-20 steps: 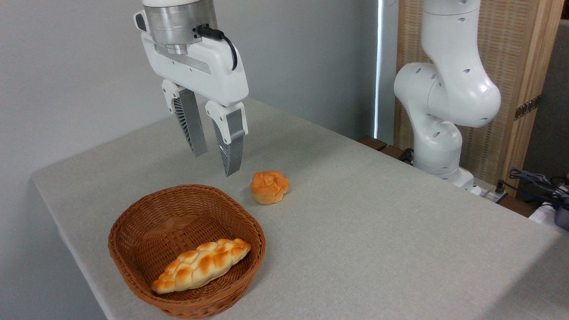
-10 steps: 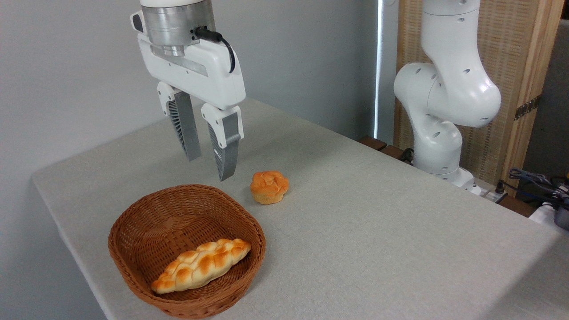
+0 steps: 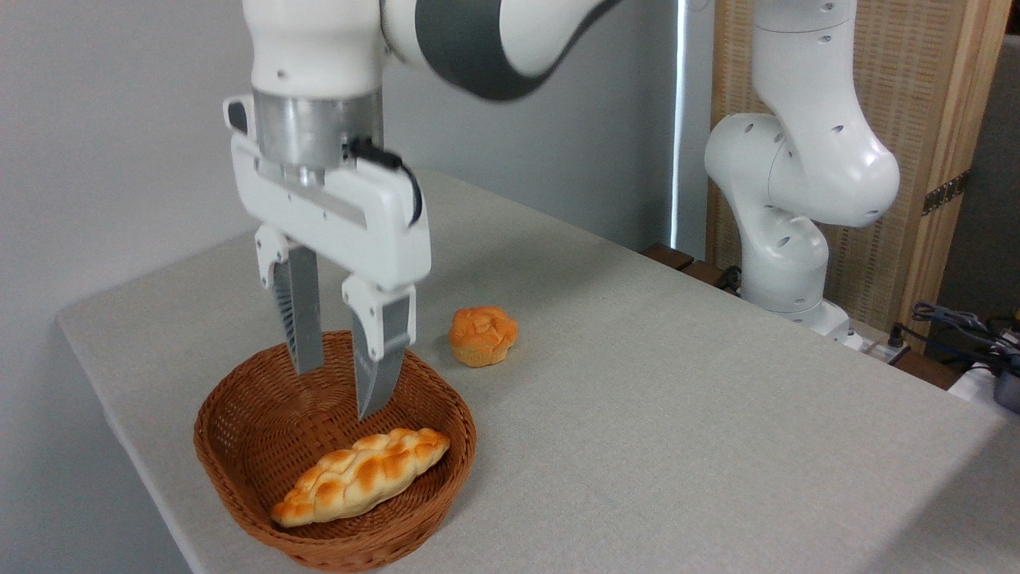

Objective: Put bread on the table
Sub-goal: 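Lower the open gripper into the basket over the braided bread loaf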

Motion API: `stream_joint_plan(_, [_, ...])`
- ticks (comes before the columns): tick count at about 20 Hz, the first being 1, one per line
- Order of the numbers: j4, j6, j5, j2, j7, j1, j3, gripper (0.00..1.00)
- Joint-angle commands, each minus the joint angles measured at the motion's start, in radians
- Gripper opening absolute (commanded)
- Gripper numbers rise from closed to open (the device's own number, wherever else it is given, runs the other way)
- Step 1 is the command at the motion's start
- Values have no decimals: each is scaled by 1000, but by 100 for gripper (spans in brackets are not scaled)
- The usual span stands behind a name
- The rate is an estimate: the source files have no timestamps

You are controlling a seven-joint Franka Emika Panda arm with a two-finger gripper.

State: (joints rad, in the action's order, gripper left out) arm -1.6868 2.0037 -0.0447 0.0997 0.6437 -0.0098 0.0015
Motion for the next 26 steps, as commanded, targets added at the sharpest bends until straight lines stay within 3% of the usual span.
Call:
stream_joint_plan(1, [-89, 102, -7, -9, 19, -2, 5, 100])
stream_joint_plan(26, [-140, 107, -18, 104, 17, -13, -54, 100])
